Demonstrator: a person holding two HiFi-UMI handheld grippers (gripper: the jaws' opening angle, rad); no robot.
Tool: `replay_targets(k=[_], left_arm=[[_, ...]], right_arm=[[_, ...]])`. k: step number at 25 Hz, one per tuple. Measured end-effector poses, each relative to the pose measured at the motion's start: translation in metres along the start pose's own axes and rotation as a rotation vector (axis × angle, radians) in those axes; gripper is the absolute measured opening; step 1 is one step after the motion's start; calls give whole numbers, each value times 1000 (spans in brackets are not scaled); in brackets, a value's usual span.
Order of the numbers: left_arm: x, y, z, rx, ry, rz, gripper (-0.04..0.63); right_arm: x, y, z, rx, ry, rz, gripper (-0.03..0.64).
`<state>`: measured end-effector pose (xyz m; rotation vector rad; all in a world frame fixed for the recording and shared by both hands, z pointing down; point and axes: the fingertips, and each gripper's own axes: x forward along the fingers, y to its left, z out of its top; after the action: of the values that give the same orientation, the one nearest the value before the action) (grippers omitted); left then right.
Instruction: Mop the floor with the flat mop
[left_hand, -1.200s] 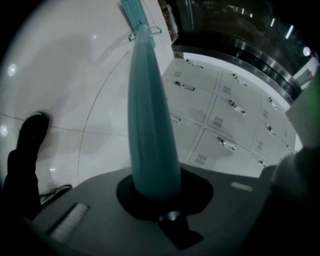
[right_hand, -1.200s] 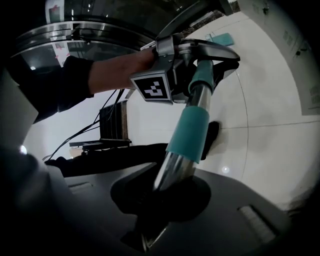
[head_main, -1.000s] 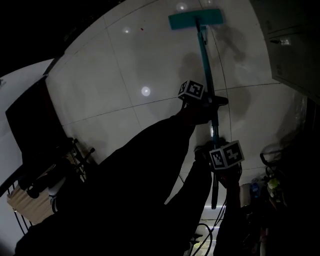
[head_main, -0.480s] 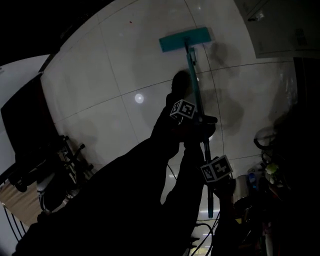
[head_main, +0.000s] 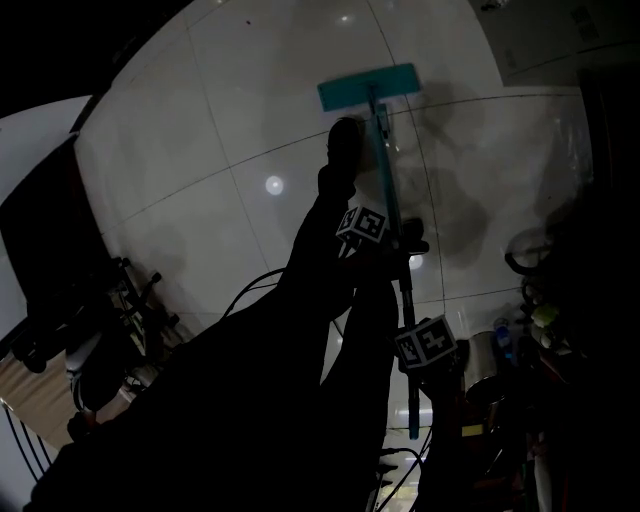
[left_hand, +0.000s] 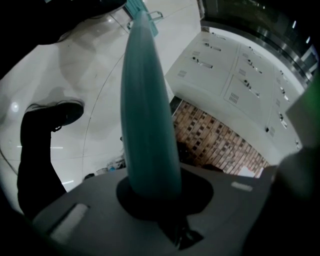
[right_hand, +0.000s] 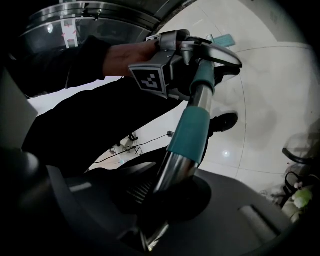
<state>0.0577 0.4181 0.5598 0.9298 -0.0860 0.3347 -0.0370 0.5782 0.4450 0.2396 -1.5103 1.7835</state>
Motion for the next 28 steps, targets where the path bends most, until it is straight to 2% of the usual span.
replay_targets(k=[5, 11, 20, 28], left_arm=[[-1, 2, 6, -14, -9, -9, 41], [-19, -21, 47, -10, -34, -27, 41], [-61, -96, 151, 8, -40, -45, 41], [-117, -166, 261, 25, -34, -71, 43]], right_arm=[[-3, 8, 14, 6, -15, 27, 69], [-18, 11, 59, 9, -11, 29, 69], [-65, 10, 174, 12, -17, 18, 69], [-105, 22, 309, 21, -27, 10, 69]])
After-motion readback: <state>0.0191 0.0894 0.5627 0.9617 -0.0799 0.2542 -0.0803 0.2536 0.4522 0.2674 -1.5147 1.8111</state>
